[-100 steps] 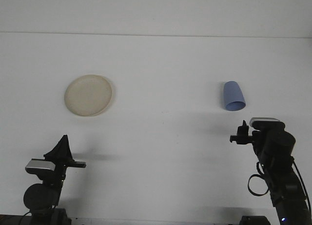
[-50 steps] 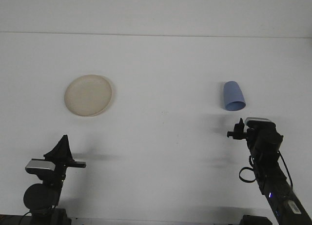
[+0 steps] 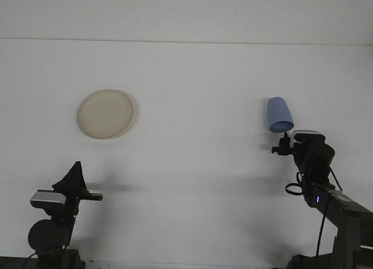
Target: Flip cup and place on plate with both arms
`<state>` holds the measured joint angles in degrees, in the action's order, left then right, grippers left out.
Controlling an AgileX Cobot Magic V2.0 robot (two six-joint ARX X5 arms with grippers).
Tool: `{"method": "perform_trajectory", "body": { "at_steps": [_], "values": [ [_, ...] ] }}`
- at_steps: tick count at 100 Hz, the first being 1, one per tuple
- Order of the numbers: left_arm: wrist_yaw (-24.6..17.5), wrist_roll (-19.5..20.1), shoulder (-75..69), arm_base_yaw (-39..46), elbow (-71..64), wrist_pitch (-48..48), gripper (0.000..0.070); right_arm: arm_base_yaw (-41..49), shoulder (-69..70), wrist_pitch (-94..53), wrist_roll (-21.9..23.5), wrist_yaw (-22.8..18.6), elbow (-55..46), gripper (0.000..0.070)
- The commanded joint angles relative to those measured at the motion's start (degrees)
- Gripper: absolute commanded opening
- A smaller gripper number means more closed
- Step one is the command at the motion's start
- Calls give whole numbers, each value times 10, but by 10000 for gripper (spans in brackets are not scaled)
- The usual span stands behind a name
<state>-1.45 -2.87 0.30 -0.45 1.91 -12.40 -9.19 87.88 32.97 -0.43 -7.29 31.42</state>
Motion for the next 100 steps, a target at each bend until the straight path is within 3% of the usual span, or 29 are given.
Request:
{"method": "perform_trajectory", "body": {
  "at_steps": [1, 30, 38, 45, 59, 100],
  "values": [
    [-1, 3, -1, 0, -11, -6, 11, -3, 29, 9, -10, -7, 24, 418],
    [-1, 3, -1, 0, -11, -6, 10, -3, 103, 9, -26, -28, 107, 416],
    [-1, 3, -1, 0, -11, -6, 11, -3, 113, 9, -26, -41, 122, 384],
    [-1, 3, -1, 0, -11, -6, 10, -2, 117, 9, -28, -48, 128, 290],
    [-1, 3, -1, 0, -11, -6, 11, -1, 117, 11, -31, -54, 129, 0],
    [-1, 3, -1, 0, -11, -6, 11, 16, 15, -64, -31, -62, 129, 0]
  ]
}}
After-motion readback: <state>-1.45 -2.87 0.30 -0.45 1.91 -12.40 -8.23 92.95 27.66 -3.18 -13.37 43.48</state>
